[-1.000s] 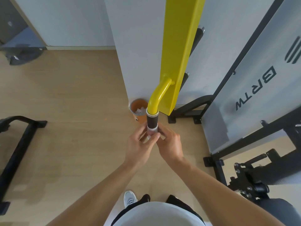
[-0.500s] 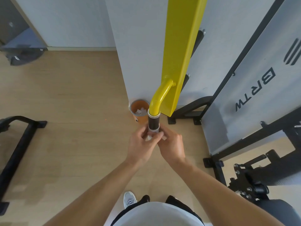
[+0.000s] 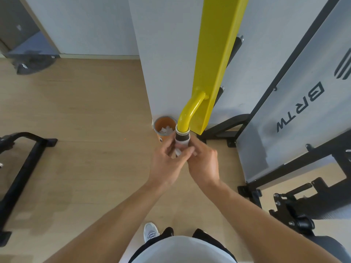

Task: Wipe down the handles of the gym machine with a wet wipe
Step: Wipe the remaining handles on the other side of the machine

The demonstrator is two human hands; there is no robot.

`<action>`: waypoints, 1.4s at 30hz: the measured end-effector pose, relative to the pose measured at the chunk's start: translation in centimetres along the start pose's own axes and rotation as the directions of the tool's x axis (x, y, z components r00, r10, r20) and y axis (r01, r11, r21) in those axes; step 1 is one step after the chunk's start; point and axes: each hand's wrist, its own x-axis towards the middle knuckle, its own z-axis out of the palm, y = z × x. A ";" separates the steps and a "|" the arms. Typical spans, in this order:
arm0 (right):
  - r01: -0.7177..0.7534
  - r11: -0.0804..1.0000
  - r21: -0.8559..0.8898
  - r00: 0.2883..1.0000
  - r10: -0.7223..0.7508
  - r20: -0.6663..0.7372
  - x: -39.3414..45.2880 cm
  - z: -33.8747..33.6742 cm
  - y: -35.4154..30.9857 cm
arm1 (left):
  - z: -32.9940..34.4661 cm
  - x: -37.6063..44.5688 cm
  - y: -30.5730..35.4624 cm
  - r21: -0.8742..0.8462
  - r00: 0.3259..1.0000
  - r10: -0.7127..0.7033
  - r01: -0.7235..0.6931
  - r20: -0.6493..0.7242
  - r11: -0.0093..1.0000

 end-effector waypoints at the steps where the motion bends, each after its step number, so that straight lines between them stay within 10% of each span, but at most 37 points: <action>1: 0.025 0.997 0.079 0.999 -0.023 -0.035 0.3 -0.3 -0.8 | -0.1 0.2 0.8 -0.033 1.000 0.029 -0.029 0.007 0.999; 8: -0.086 0.996 -0.029 0.996 0.086 0.003 -1.3 1.6 2.4 | 0.4 -1.2 -1.5 0.053 0.999 -0.045 0.044 0.021 0.998; 15: 0.079 0.971 0.226 0.982 -0.037 -0.184 0.2 -0.1 -1.5 | -0.5 -1.3 0.5 -0.060 0.999 0.037 -0.036 0.006 0.998; 22: -0.098 0.994 0.054 0.995 0.098 0.002 -1.5 1.5 1.2 | 0.5 -3.1 -0.2 0.087 0.998 0.065 -0.065 0.004 0.994; 27: 0.073 0.989 0.131 0.996 -0.067 -0.054 0.0 0.6 -2.1 | 1.7 -4.6 1.4 0.138 0.992 0.122 -0.125 0.028 0.983; 34: -0.013 0.997 0.080 0.990 0.001 0.141 -1.8 2.2 1.8 | 1.5 -3.9 -1.8 0.141 0.998 -0.054 0.048 0.038 0.989; 42: 0.109 0.977 0.182 0.994 -0.105 -0.027 0.3 1.1 -1.7 | 0.9 -2.6 0.1 0.172 0.995 0.094 -0.100 0.041 0.980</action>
